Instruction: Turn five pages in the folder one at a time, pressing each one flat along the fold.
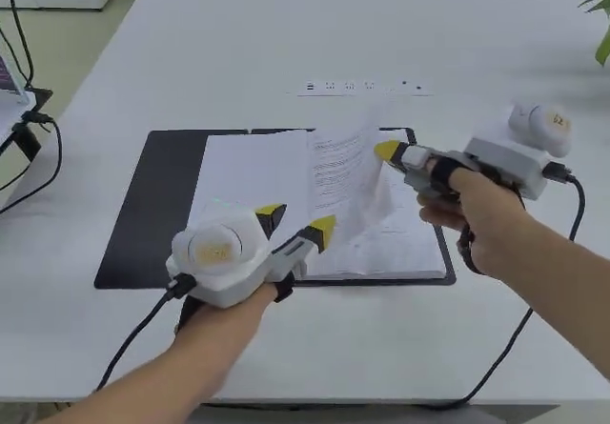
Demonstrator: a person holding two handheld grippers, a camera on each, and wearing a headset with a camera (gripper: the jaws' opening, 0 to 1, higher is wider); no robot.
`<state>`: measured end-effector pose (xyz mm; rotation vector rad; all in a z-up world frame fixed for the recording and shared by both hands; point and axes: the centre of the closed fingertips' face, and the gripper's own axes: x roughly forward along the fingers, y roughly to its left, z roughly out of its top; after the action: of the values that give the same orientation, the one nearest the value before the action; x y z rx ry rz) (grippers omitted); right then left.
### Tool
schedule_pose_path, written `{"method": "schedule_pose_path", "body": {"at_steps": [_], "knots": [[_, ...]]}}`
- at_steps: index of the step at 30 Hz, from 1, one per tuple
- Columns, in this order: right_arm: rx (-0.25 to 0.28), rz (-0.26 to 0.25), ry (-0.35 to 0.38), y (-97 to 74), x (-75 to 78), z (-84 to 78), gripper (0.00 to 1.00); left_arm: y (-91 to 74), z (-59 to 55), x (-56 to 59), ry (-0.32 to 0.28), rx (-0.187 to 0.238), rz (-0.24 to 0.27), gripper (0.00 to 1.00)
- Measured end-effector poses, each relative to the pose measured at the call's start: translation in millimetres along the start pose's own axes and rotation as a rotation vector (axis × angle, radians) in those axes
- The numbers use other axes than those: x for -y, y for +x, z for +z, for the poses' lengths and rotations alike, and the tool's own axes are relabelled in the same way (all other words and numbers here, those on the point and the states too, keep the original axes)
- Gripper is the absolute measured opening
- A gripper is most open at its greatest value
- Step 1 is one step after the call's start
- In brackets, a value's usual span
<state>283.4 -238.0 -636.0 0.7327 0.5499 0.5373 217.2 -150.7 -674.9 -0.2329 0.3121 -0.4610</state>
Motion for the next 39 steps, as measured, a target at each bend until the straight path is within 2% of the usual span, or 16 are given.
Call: {"method": "schedule_pose_path", "body": {"at_steps": [5, 9, 13, 17, 21, 22, 25, 28, 32, 35, 37, 39], "knots": [[-0.021, 0.027, -0.071, 19.0, -33.5, -13.4, 0.00, -28.2, 15.2, -32.4, -0.027, 0.050, 0.055, 0.40], [-0.055, 0.041, -0.106, 34.7, -56.8, -30.5, 0.00, -49.9, 23.0, -54.8, -0.036, 0.066, 0.096, 0.41], [-0.084, 0.047, -0.126, 49.2, -71.1, -45.2, 0.00, -65.2, 34.8, -69.1, -0.033, 0.092, 0.123, 0.43], [-0.129, 0.040, -0.167, 71.2, -83.8, -66.1, 0.00, -81.9, 51.5, -83.6, 0.002, 0.108, 0.148, 0.45], [-0.171, 0.021, -0.184, 89.3, -88.3, -86.8, 0.00, -93.3, 63.9, -93.8, 0.022, 0.130, 0.163, 0.46], [-0.187, 0.012, -0.188, 99.2, -83.8, -91.5, 0.00, -96.4, 65.5, -97.0, 0.028, 0.129, 0.170, 0.46], [-0.229, 0.000, -0.189, 117.2, -79.7, -107.6, 0.00, -103.0, 66.0, -105.1, 0.029, 0.126, 0.183, 0.46], [-0.284, -0.020, -0.204, 134.5, -74.0, -128.4, 0.00, -107.7, 59.1, -117.6, 0.017, 0.106, 0.207, 0.45], [-0.334, -0.034, -0.210, 149.3, -68.0, -150.1, 0.00, -110.5, 47.4, -126.6, 0.021, 0.060, 0.222, 0.44], [-0.366, -0.054, -0.203, 160.1, -59.5, -164.1, 0.00, -112.6, 41.9, -131.7, 0.025, 0.044, 0.225, 0.44], [-0.392, -0.059, -0.169, 165.3, -56.1, -175.3, 0.02, -113.8, 39.3, -135.9, 0.016, 0.037, 0.228, 0.45], [-0.423, -0.050, -0.166, 170.1, -55.8, -186.2, 0.00, -114.3, 37.0, -140.3, 0.009, 0.030, 0.232, 0.45]]}}
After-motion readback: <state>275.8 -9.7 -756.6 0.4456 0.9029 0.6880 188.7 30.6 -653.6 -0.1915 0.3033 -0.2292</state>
